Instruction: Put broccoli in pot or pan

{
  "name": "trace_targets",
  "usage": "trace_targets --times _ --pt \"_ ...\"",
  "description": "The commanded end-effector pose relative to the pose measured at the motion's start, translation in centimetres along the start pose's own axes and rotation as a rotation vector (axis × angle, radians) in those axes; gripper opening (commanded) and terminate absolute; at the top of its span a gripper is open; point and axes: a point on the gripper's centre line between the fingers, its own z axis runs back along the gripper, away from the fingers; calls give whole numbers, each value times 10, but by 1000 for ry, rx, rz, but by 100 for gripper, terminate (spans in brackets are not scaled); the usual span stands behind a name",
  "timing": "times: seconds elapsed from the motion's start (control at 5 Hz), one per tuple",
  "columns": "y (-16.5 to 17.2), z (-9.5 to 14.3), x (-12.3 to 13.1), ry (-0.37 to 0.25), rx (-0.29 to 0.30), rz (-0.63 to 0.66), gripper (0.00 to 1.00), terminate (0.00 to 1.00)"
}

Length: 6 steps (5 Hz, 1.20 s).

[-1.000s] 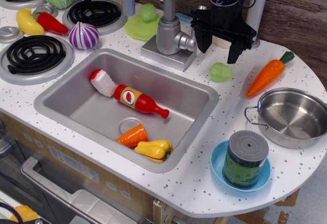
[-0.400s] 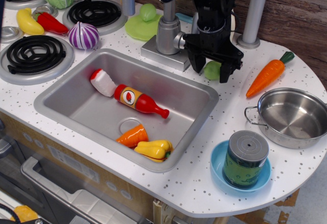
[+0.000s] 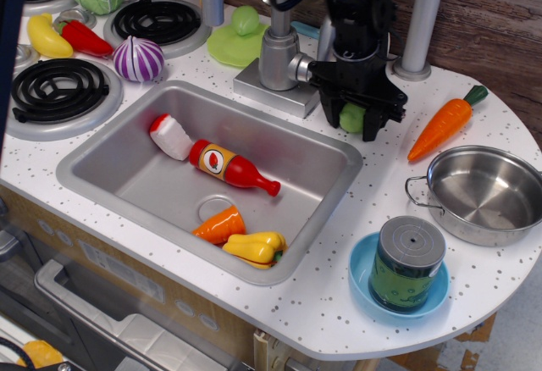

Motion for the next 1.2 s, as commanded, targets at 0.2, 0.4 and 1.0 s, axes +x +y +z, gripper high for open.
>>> trace_targets --times 0.2,0.4,1.0 --pt "-67 104 13 72 69 169 0 0" --pt "-99 105 1 88 42 247 0 0" --pt "-123 81 -18 118 55 147 100 0"
